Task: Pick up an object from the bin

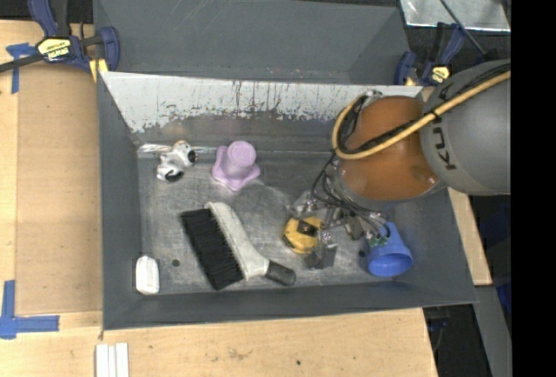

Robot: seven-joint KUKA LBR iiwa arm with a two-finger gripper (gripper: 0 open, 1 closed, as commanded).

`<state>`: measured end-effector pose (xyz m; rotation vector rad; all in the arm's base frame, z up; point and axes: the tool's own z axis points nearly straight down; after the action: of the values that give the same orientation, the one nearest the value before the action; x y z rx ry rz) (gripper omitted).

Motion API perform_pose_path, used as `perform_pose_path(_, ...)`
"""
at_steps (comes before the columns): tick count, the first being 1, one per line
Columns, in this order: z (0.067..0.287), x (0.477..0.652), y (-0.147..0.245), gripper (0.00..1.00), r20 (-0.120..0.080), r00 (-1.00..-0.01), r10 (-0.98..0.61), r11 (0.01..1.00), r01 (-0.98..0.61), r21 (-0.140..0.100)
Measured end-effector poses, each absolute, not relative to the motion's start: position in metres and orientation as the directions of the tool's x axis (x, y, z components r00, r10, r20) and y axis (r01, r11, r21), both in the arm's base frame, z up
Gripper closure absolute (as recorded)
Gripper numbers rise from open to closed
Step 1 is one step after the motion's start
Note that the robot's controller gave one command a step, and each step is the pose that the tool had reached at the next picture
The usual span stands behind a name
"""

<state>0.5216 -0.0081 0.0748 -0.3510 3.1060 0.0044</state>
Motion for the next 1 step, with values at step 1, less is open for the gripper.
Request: perform_pose_path(1,0.0748,0.5216,-0.0081,1.00,-0.016,-0.975,-0.223,0.975,-0.223,0.001)
